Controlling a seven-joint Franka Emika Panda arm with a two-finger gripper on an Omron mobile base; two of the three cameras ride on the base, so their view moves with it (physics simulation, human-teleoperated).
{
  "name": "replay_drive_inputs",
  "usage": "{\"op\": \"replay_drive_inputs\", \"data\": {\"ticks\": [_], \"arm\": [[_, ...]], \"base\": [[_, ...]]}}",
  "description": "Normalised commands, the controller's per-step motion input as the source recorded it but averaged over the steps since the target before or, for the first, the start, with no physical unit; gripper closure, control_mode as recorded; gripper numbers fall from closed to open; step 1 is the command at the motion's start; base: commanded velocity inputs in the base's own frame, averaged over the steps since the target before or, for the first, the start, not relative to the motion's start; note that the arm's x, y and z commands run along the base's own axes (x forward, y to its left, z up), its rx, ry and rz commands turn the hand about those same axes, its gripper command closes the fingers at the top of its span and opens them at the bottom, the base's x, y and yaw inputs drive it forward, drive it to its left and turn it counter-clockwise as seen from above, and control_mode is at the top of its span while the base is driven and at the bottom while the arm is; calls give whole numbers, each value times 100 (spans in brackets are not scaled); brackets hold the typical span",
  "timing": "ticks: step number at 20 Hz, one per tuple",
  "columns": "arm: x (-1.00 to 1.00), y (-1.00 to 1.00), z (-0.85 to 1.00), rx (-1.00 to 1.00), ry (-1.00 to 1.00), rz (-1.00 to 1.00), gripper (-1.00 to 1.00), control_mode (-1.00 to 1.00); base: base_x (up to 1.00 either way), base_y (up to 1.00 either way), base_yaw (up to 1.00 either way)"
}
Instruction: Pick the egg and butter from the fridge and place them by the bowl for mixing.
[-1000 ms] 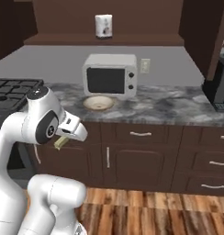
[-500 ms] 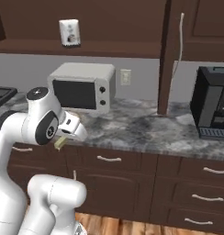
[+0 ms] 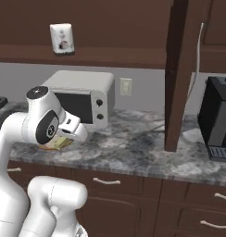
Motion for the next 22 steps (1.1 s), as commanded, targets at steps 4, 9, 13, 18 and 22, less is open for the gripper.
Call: {"op": "replay_drive_inputs", "data": {"ticks": [4,9,13,18,22], "arm": [[0,0,0,0,0,0,100,100],[0,0,0,0,0,0,100,100],[0,0,0,0,0,0,100,100],[0,0,0,0,0,0,100,100],[6,-5,-18,3,3,2,100,-100]], "base": [[41,41,0],[69,16,0],[35,7,0],[0,0,0],[1,0,0]]}}
